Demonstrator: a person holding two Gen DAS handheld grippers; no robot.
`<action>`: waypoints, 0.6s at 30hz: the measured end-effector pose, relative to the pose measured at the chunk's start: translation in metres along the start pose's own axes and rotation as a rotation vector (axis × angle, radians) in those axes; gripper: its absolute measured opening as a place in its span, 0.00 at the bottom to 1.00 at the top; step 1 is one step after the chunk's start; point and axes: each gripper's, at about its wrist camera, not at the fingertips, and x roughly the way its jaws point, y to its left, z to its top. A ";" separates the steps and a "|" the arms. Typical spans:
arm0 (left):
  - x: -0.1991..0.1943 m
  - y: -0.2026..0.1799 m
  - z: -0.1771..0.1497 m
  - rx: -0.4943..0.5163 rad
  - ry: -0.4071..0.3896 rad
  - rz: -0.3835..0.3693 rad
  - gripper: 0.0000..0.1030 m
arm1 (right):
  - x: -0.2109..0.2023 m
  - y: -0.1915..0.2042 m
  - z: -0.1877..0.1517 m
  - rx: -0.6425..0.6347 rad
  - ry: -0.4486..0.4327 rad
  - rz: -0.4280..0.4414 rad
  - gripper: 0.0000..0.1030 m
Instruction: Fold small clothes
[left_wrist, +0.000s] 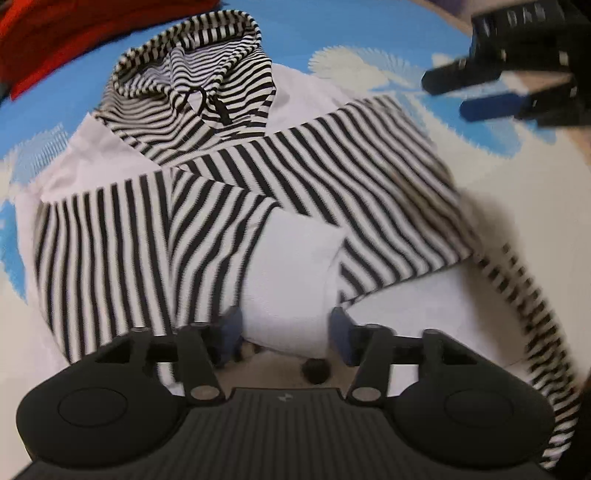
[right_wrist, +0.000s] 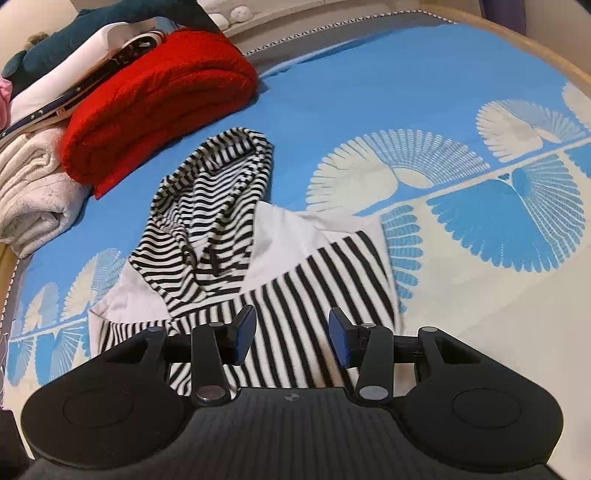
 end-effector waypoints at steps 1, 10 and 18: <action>-0.002 0.003 -0.001 0.009 -0.008 0.020 0.07 | 0.000 -0.002 0.000 0.009 0.006 0.002 0.44; -0.085 0.136 -0.002 -0.446 -0.181 0.054 0.04 | 0.021 -0.011 -0.014 0.100 0.121 0.030 0.46; -0.100 0.194 -0.015 -0.634 -0.162 0.064 0.27 | 0.032 -0.015 -0.029 0.178 0.146 -0.025 0.46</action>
